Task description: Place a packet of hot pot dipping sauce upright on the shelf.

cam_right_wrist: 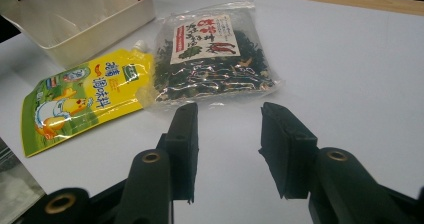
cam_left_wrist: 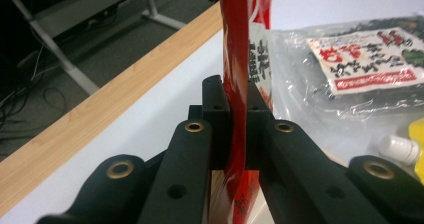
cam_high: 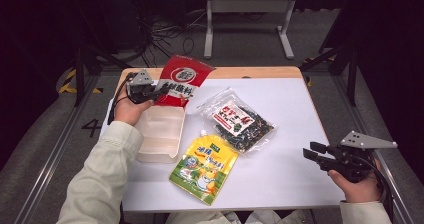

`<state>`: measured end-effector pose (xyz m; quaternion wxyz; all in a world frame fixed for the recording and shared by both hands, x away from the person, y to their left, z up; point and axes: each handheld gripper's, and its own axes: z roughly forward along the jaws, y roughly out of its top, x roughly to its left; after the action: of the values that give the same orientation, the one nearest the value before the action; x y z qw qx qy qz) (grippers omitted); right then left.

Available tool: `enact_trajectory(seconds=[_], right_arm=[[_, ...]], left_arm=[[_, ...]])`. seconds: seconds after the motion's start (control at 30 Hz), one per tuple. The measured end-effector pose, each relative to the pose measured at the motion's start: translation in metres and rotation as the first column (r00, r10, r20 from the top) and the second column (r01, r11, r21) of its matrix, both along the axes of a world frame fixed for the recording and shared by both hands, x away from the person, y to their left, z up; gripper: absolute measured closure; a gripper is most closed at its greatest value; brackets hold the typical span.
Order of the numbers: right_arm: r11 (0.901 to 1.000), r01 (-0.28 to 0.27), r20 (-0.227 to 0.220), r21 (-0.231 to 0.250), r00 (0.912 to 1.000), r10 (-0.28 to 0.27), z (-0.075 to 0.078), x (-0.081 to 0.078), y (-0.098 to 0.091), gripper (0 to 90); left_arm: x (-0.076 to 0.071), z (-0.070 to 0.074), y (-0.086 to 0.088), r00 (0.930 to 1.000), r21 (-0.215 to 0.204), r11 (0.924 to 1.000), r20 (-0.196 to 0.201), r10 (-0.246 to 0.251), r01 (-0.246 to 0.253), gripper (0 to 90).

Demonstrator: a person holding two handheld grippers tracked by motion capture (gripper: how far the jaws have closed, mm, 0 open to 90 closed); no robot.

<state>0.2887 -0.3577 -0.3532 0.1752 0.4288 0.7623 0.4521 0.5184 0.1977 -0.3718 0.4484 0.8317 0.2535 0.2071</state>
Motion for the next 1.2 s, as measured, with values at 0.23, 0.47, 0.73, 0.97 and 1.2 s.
enact_trajectory(seconds=[0.23,0.47,0.73,0.97,1.2], right_arm=[[1.0,-0.003,-0.002,0.004,1.0,0.003,-0.001,0.002,0.0,58.6],[0.9999,-0.016,-0.003,0.0,0.9999,0.016,-0.001,0.004,0.004,58.5],[0.9998,-0.02,-0.006,0.002,0.9998,0.02,-0.002,0.004,0.004,58.4],[0.9997,-0.025,-0.009,0.0,0.9997,0.025,-0.002,0.004,0.005,58.3],[0.9996,-0.028,-0.011,-0.001,0.9996,0.028,-0.003,0.004,0.006,58.2]], left_arm=[[-0.006,0.006,0.009,0.9963,0.005,0.9976,-0.051,0.069,-0.069,77.4],[-0.012,0.009,0.01,0.993,0.076,0.9919,-0.052,0.107,-0.102,84.9],[-0.011,0.005,0.0,0.9872,0.183,0.9733,-0.052,0.15,-0.139,88.8],[-0.008,-0.004,-0.007,0.9788,0.22,0.9631,-0.099,0.179,-0.154,88.9],[-0.004,-0.011,-0.011,0.9703,0.251,0.9525,-0.124,0.208,-0.172,88.7]])
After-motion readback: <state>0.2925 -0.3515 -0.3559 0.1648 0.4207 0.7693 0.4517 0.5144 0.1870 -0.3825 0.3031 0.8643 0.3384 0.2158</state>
